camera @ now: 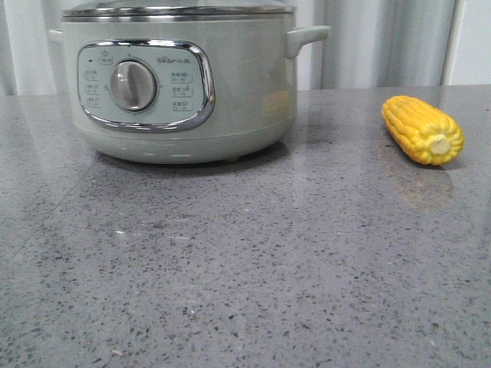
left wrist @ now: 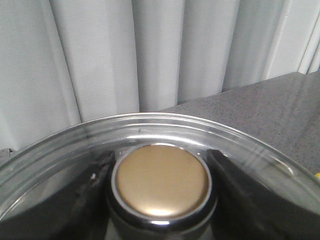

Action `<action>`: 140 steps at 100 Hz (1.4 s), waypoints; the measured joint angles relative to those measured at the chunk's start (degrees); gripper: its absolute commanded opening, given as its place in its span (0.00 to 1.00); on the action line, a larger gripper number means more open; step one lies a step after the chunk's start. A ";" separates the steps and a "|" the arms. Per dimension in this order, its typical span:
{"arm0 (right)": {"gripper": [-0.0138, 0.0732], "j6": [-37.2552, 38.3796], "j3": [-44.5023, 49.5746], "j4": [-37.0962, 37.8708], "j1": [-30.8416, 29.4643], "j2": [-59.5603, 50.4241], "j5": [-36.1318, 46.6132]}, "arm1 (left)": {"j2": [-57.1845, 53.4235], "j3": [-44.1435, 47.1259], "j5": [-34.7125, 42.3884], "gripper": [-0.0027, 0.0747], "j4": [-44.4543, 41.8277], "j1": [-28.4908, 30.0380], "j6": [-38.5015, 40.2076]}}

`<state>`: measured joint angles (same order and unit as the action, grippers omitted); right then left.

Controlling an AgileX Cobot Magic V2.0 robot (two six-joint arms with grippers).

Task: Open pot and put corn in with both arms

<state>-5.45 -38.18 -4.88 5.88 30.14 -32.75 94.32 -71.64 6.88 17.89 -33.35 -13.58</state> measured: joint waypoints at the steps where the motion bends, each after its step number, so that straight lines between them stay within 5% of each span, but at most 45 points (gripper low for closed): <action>1: 0.77 0.00 0.00 0.00 0.00 0.00 0.00 | 0.00 0.00 0.00 0.22 0.00 0.00 0.00; 45: 0.77 -0.11 0.00 0.00 0.00 0.00 -0.28 | -10.75 -3.05 -6.44 0.19 -0.96 1.21 -0.13; 84: 0.77 -0.11 0.00 0.00 0.00 0.00 -3.06 | -28.07 2.62 -20.12 0.19 -5.61 19.57 -0.13; 111: 0.77 -0.11 0.00 0.00 0.00 0.00 -3.17 | -36.88 25.19 -8.69 0.19 -1.36 30.74 -0.13; 140: 0.77 -0.11 0.00 0.00 0.00 0.00 -3.17 | -37.66 44.56 3.29 0.19 3.56 32.18 -0.13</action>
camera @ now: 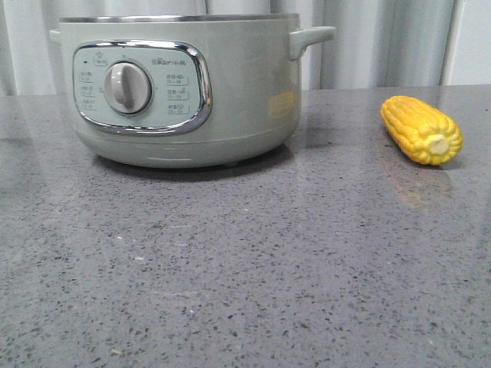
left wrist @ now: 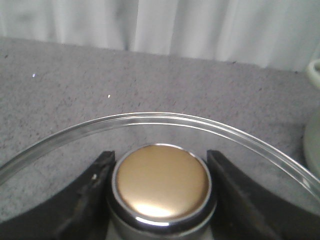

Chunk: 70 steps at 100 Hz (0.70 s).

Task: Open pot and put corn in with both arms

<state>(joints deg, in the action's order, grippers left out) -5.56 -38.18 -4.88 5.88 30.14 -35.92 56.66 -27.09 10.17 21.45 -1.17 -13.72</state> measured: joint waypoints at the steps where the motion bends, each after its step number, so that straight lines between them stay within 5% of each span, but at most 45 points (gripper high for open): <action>1: 0.77 0.00 0.00 0.00 0.00 0.00 0.00 | 0.07 0.30 0.59 0.19 -0.02 0.00 0.00; 40: 0.77 0.00 0.00 0.00 0.00 0.00 0.00 | 7.04 5.14 8.01 0.21 0.47 0.00 -0.11; 70: 0.77 0.00 0.00 -1.61 0.00 0.00 0.00 | 9.30 5.14 9.22 0.52 0.47 0.00 -0.11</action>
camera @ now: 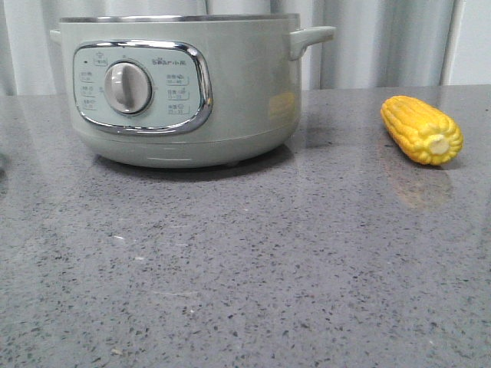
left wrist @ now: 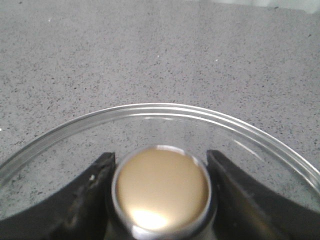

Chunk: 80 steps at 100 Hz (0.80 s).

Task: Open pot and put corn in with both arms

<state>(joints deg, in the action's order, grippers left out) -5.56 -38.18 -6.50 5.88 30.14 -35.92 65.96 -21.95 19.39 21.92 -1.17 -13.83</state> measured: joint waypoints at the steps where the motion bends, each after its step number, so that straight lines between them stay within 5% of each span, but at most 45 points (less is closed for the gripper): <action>1: 0.77 0.00 0.00 0.04 0.00 0.00 0.00 | 0.00 0.00 0.25 0.53 0.00 0.00 0.00; 18: 0.77 0.00 0.00 -1.20 0.00 0.00 0.16 | -0.98 -0.36 1.79 0.71 -0.09 0.00 0.00; 31: 0.77 0.00 -0.24 -2.88 0.00 1.16 1.85 | -5.04 -0.36 1.43 0.70 -0.09 0.00 0.00; 80: 0.77 0.00 -21.36 -4.54 0.00 37.09 -1.96 | -46.54 -1.82 -16.73 0.35 -0.09 0.00 0.00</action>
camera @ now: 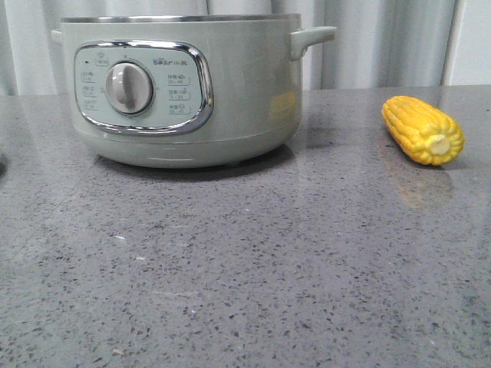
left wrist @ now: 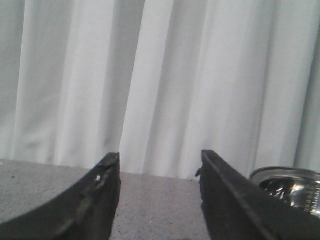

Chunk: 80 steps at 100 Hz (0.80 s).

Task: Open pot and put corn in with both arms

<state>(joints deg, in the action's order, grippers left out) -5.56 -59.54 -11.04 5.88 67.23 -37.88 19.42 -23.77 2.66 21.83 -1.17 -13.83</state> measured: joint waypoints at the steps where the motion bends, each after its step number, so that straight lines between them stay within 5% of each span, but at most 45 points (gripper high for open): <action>1: 0.77 0.00 -0.35 0.00 0.00 0.61 -0.38 | -0.52 0.00 -0.60 0.34 0.00 0.00 0.00; 32: 0.73 0.00 -7.37 -0.13 0.00 20.62 -3.58 | -14.06 0.00 -11.98 0.20 -0.38 0.00 0.00; 49: 0.49 0.00 -7.49 -0.38 0.00 24.82 -5.48 | -14.66 -0.04 -13.03 0.18 -0.38 0.00 0.00; 66: 0.09 0.00 -8.16 -0.48 0.00 23.32 -6.30 | -14.66 -0.04 -13.28 0.18 -0.38 0.00 0.00; 80: 0.08 0.00 -11.28 -0.48 0.44 17.70 -5.64 | -14.66 -0.04 -13.28 0.18 0.12 0.00 0.00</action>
<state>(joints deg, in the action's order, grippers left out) -5.56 -70.82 -11.52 6.31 84.93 -43.52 4.76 -23.81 -10.62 21.96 -1.17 -13.83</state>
